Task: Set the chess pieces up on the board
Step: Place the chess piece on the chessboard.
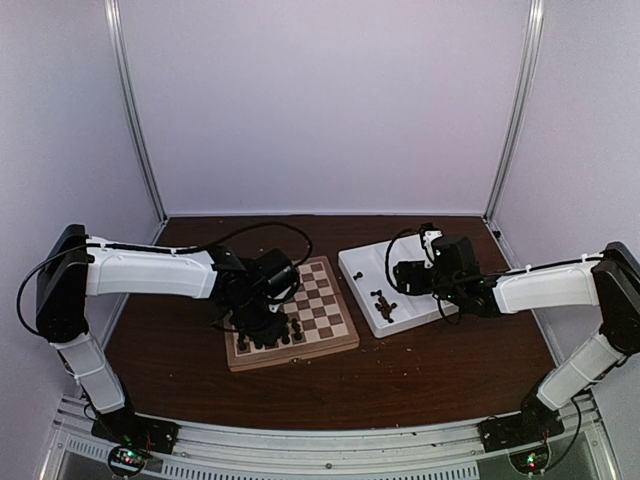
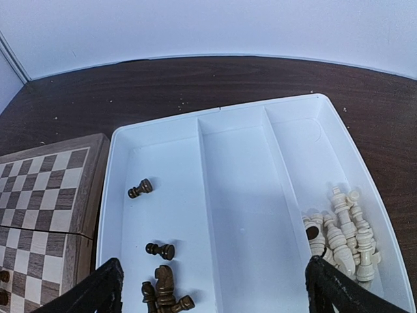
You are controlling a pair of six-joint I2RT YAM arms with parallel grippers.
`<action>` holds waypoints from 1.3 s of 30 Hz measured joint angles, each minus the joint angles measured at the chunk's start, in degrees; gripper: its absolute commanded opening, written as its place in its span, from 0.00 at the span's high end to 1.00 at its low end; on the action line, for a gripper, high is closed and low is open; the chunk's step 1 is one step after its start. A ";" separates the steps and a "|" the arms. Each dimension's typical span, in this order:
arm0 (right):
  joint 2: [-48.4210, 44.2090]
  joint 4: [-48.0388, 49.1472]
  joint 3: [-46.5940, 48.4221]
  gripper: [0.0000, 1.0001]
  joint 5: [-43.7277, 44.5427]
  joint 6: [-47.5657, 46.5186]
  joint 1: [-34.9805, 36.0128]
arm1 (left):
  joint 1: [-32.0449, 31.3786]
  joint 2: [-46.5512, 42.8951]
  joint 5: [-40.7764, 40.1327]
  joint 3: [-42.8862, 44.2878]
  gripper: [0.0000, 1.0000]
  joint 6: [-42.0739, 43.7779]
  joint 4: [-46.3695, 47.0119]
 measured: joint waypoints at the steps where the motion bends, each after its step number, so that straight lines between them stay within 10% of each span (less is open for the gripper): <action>1: 0.00 0.00 0.00 0.04 -0.02 0.00 0.00 | 0.00 0.00 0.00 0.00 0.78 0.02 -0.07; 39: 0.76 -0.02 0.74 0.05 -1.01 0.04 -0.33 | 0.00 -0.79 -0.26 1.22 0.77 0.66 -1.81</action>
